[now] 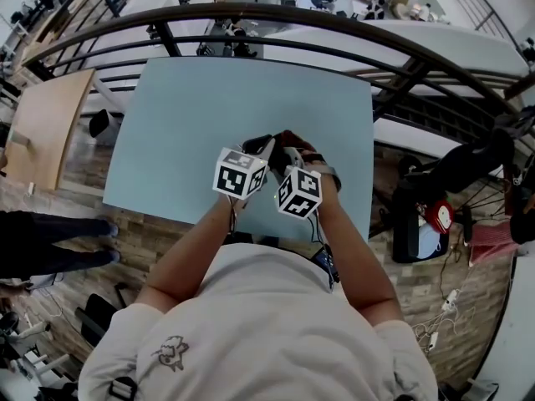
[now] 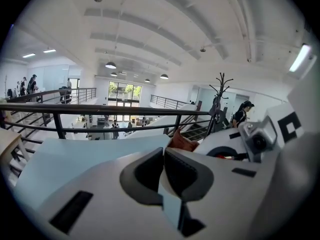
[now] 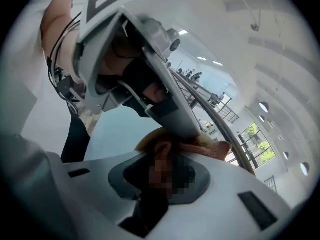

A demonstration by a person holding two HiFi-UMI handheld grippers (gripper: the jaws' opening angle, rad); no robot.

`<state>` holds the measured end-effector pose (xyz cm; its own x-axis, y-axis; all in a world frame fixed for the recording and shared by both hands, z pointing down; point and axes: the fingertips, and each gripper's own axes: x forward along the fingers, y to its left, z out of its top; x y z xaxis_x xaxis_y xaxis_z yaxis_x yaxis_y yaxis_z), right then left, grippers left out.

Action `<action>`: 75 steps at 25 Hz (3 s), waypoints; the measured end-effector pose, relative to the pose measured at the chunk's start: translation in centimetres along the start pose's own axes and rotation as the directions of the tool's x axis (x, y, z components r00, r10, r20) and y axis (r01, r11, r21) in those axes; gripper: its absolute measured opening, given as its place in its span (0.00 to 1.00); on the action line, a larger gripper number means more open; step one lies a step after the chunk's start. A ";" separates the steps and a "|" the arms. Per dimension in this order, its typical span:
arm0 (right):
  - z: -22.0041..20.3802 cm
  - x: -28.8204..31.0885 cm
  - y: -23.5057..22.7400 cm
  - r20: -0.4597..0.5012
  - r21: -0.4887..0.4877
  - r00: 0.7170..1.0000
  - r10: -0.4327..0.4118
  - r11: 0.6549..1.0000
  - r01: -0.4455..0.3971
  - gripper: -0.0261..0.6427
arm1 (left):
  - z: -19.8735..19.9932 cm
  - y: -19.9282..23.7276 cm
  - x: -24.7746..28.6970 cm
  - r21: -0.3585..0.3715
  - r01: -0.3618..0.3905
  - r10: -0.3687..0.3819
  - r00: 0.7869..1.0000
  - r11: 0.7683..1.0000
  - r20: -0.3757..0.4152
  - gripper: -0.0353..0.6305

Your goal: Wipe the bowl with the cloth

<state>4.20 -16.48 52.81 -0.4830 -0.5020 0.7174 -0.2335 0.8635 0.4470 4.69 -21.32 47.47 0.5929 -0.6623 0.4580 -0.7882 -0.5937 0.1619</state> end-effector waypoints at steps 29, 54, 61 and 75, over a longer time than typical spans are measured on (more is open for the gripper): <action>0.3 0.0 1.4 -0.054 0.040 0.998 0.031 0.999 -0.028 0.17 | -0.2 -0.2 -1.2 0.048 0.038 -0.040 0.999 0.998 0.034 0.09; 1.6 -1.6 3.2 -0.011 0.101 0.991 0.133 0.986 -0.131 0.17 | -1.3 0.4 -2.7 -0.030 0.070 -0.068 0.996 0.997 0.062 0.08; 0.5 -7.5 0.9 0.027 0.214 0.988 0.153 0.964 -0.155 0.17 | -2.0 2.8 -2.7 -0.085 0.052 -0.046 0.996 0.995 0.073 0.08; 0.4 -13.3 -3.5 0.295 0.488 0.955 0.008 0.858 -0.158 0.17 | -2.5 3.3 -1.7 -0.630 0.449 -0.291 0.893 0.634 0.343 0.08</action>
<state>11.14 -12.77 41.52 -0.7124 -0.4587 0.5311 -0.5362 0.8440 0.0098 0.66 -20.99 49.37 0.8152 -0.5759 0.0618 -0.3377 -0.3859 0.8585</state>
